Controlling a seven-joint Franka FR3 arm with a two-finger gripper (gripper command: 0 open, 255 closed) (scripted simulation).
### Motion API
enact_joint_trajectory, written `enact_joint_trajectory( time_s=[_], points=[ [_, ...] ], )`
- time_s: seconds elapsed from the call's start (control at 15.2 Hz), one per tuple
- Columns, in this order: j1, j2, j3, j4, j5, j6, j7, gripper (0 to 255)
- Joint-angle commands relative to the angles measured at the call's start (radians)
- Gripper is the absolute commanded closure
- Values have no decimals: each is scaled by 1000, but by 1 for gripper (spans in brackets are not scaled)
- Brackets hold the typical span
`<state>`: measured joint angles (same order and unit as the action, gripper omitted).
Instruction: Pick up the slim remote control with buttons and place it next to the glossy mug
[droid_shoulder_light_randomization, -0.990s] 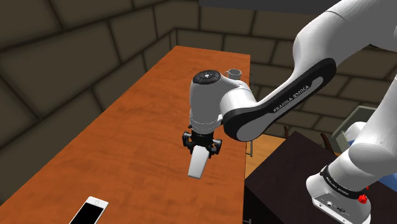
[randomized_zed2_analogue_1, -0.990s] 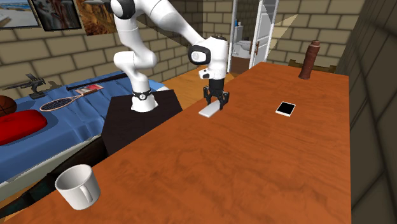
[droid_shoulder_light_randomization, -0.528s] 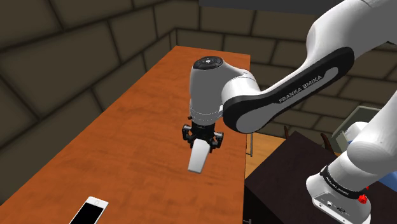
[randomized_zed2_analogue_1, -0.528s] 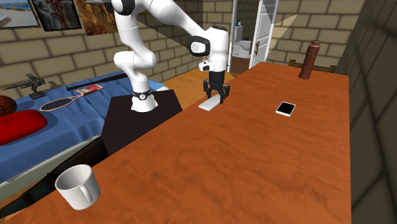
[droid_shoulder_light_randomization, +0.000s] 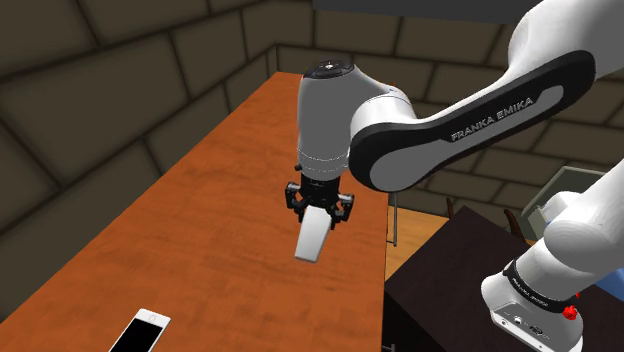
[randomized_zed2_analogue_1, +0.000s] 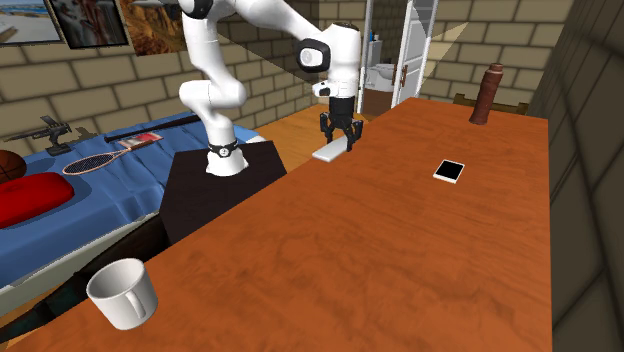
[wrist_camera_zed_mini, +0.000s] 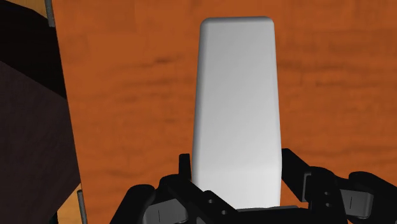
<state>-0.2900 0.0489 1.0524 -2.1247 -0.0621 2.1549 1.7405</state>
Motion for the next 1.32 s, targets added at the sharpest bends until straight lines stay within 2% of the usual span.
enact_joint_trajectory(
  time_s=[0.0, 0.4, 0.59, 0.79, 1.25],
  points=[
    [-6, -23, 1, 14, 26, -25, -19, 255],
    [-13, -79, -5, 61, 82, -99, -60, 255],
    [-42, -166, -63, 5, 164, -94, -189, 255],
    [-57, -225, -129, -41, 213, -93, -298, 255],
    [-103, -289, -268, -109, 248, -91, -506, 255]
  ],
)
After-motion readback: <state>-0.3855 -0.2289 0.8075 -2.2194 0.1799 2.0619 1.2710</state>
